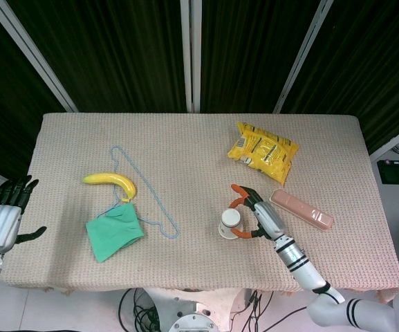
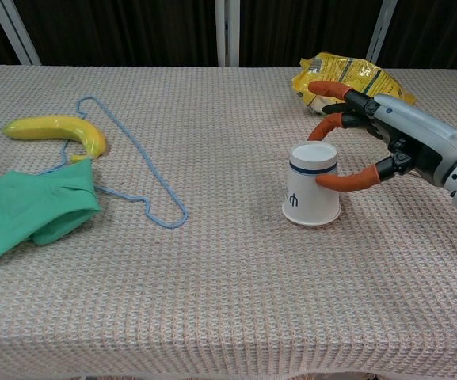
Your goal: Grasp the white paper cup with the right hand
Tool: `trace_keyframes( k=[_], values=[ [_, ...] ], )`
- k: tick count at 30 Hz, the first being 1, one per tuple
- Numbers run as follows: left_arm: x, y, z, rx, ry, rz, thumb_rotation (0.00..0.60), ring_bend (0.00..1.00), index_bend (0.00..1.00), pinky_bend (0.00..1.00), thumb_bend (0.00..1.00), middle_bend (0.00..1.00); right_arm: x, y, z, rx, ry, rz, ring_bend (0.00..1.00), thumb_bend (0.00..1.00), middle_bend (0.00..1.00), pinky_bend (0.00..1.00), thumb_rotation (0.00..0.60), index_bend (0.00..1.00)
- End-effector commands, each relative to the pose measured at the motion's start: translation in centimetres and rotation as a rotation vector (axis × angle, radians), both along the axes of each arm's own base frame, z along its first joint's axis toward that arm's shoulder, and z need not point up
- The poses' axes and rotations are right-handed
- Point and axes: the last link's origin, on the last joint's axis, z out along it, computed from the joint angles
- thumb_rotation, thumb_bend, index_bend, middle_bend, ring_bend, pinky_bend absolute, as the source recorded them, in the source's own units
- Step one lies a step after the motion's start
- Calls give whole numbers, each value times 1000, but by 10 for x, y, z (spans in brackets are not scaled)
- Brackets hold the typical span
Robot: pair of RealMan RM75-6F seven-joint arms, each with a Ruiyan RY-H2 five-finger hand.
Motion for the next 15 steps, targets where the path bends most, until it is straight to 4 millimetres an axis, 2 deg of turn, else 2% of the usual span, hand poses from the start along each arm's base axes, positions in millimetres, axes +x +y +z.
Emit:
trace_keyframes(
  k=[1,4,9,13,15],
  values=[
    [1,0,0,0,-1,-3,600,0,36,0,128,0,-7,9,15,-33,43,40,0,86,68,0,600,0],
    [1,0,0,1,0,-2,600,0,36,0,128,0,-16,18,36,-84,96,77,0,48,4,0,600,0],
    [1,0,0,-2,-2,-2,600,0,36,0,127,0,-40,39,86,-211,278,92,0,13,0,0,600,0],
    [1,0,0,-1,-1,-7,600,0,36,0,128,0,-70,66,141,-423,558,-18,0,9,0,0,600,0],
    [1,-1,0,-2,0,-10,600,0,36,0,128,0,-82,81,160,-492,655,-108,0,8,0,0,600,0]
  ],
)
